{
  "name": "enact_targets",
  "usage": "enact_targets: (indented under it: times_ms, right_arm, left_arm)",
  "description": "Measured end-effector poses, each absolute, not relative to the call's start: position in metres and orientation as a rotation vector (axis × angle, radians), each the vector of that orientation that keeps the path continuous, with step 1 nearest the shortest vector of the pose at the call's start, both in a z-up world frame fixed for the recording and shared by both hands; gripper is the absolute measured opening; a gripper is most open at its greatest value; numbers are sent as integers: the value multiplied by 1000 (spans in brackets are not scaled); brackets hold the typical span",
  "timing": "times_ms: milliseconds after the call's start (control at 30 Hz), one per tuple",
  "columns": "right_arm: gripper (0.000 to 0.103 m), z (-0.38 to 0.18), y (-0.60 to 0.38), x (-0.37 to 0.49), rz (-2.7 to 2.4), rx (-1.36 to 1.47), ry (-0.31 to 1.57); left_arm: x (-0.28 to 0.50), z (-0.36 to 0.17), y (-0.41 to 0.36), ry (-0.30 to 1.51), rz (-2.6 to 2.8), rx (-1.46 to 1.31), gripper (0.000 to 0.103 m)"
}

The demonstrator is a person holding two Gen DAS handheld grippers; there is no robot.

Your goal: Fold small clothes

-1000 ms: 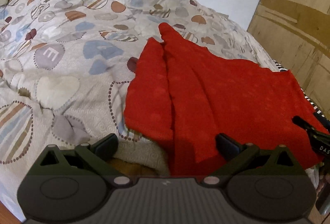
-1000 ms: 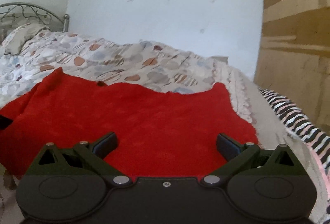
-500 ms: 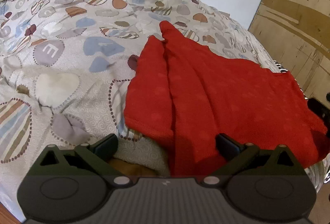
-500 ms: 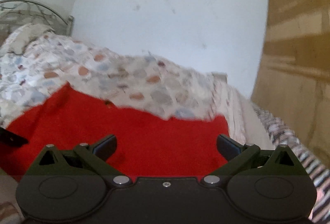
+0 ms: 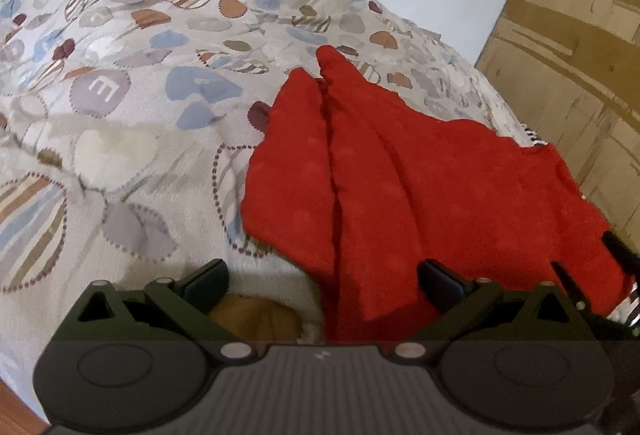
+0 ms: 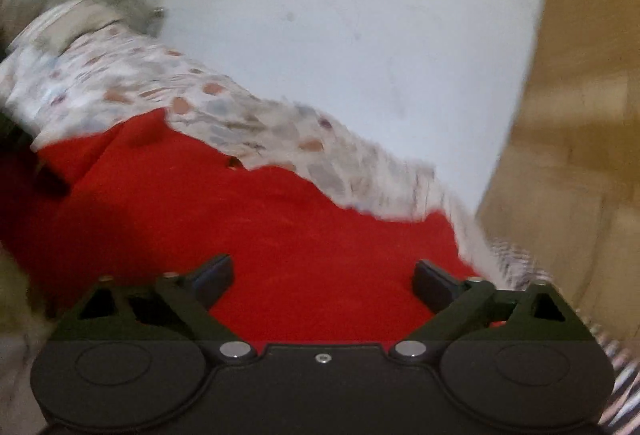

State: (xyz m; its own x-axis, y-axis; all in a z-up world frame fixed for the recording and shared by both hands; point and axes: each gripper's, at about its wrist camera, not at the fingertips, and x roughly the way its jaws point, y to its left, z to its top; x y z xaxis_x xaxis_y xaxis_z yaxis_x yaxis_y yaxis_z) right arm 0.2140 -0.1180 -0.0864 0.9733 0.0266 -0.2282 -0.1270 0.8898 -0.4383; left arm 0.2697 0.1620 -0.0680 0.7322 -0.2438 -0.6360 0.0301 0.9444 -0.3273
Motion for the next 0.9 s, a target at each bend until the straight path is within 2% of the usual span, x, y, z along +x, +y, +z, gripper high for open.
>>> enact_targets:
  times_ms: [33, 133, 233, 467, 700, 900]
  right_arm:
    - [86, -88, -115, 212, 83, -495, 210]
    - [86, -85, -118, 220, 93, -472, 226]
    - [102, -81, -129, 229, 60, -365, 268]
    - [102, -81, -135, 231, 63, -281, 281]
    - [102, -84, -137, 231, 69, -265, 268]
    - [102, -86, -139, 227, 68, -254, 251]
  left_arm:
    - [268, -67, 163, 736, -155, -316, 102]
    - [268, -65, 168, 742, -158, -339, 103]
    - [269, -61, 172, 739, -164, -370, 103]
    - [283, -57, 178, 644, -163, -343, 103]
    - [314, -72, 179, 684, -206, -322, 103]
    - [310, -77, 182, 654, -225, -338, 102]
